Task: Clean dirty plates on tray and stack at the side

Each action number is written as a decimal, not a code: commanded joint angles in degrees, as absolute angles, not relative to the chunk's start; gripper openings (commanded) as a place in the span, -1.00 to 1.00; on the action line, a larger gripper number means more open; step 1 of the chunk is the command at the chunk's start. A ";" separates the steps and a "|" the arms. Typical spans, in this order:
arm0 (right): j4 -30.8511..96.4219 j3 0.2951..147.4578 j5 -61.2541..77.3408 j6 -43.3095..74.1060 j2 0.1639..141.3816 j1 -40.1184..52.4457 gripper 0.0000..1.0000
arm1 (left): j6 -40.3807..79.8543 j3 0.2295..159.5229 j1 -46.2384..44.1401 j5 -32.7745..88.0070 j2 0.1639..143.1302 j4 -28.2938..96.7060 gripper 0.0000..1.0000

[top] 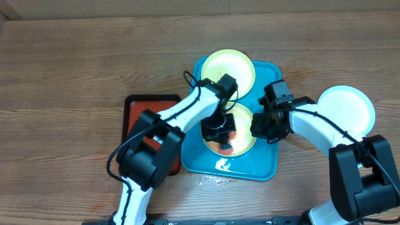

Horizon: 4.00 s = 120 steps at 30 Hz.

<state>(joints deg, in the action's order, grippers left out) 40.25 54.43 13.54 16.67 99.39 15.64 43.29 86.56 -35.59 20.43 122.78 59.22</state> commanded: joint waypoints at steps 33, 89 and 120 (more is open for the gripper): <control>40.53 54.39 12.10 16.12 100.36 15.79 -0.92 | 31.44 60.62 -14.61 -4.14 97.38 51.55 -0.79; 35.86 78.76 -65.80 13.04 95.18 68.79 -0.92 | 24.38 99.85 -1.41 1.30 75.31 85.25 0.99; 36.95 78.76 -67.44 11.73 95.18 69.10 -0.92 | 23.51 99.88 -1.67 7.60 77.21 88.79 0.99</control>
<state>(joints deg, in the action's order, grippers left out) 37.17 78.22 -65.65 11.70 95.33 68.77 25.04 99.00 -1.72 4.62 77.17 87.83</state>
